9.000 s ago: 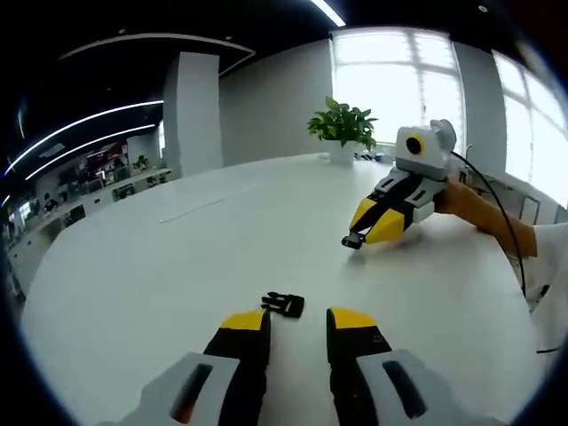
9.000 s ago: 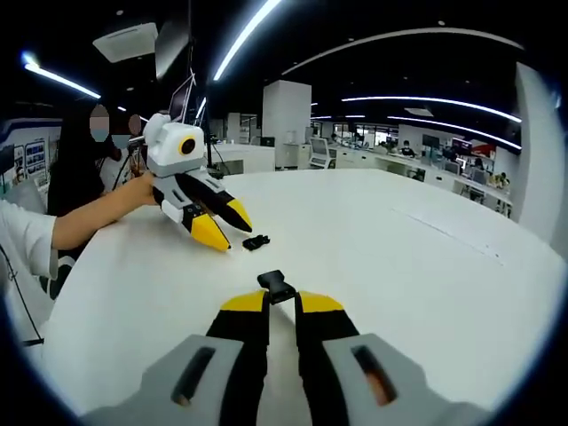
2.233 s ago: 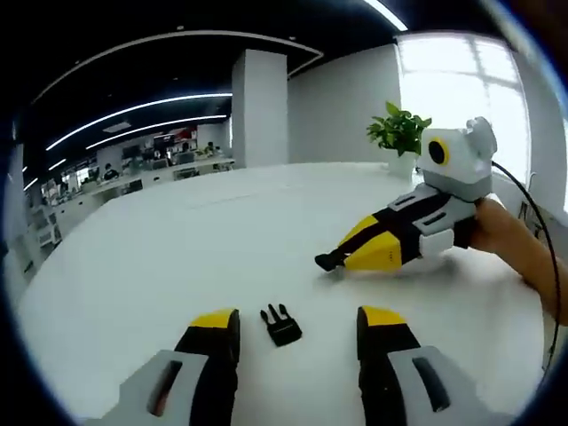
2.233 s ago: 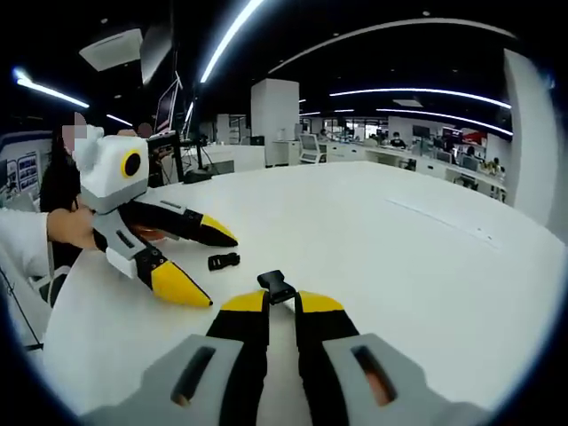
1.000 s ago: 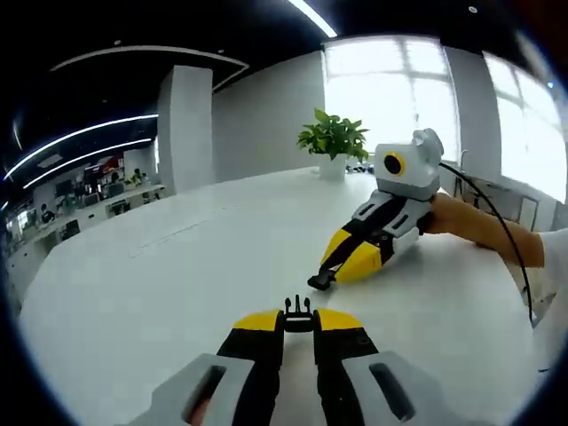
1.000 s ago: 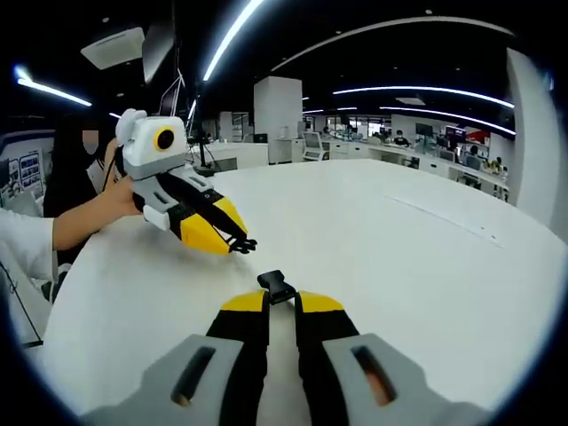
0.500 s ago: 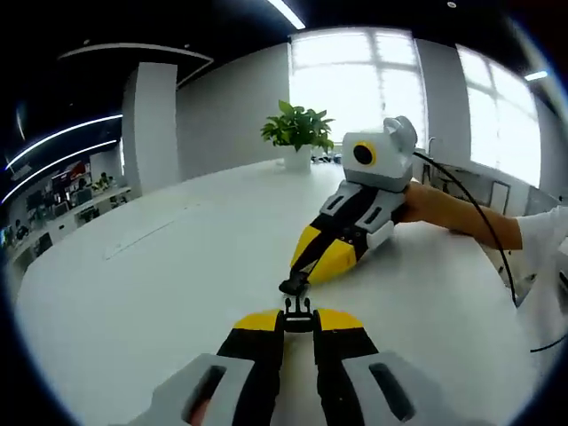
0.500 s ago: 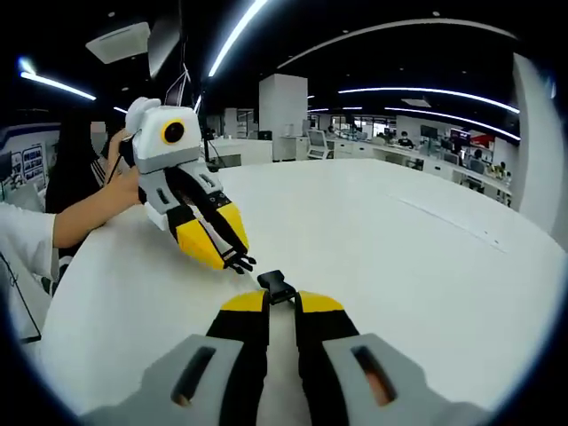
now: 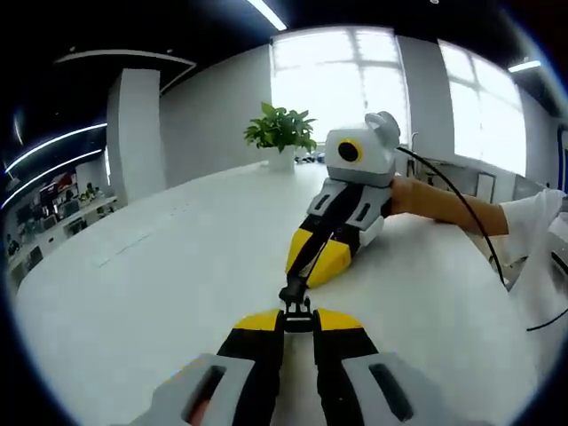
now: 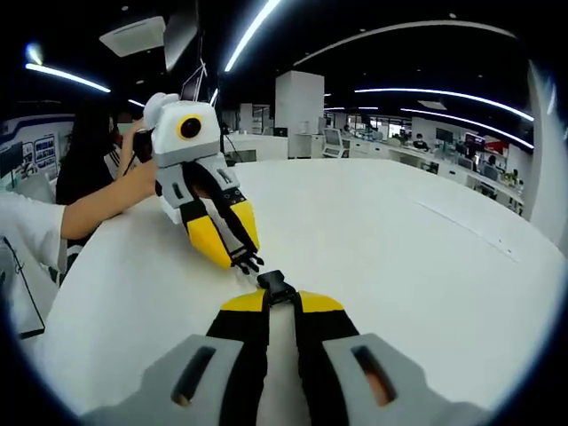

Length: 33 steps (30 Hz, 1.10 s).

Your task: Snap the two parts of the plastic buckle together until the buckle closes and remains connected.

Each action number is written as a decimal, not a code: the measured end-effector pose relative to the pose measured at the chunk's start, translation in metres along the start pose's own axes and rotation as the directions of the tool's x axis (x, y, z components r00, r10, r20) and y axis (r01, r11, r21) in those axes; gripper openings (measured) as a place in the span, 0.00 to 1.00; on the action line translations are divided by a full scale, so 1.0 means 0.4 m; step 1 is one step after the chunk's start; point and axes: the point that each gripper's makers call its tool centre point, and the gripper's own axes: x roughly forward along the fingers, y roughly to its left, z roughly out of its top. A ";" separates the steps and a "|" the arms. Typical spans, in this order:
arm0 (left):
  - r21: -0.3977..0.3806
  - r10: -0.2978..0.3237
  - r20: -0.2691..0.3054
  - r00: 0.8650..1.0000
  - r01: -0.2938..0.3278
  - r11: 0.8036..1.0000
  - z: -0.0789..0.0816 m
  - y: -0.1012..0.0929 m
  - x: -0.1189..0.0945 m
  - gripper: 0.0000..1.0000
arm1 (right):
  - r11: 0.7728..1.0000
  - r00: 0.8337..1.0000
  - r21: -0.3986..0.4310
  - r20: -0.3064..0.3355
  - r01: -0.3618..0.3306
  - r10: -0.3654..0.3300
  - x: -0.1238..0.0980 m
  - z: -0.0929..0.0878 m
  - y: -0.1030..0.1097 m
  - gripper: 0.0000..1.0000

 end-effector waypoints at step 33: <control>0.009 -0.036 -0.023 0.999 0.037 0.999 -0.028 -0.002 -0.008 0.12 | 0.998 0.998 -0.019 0.010 -0.059 0.059 0.017 0.012 0.039 0.11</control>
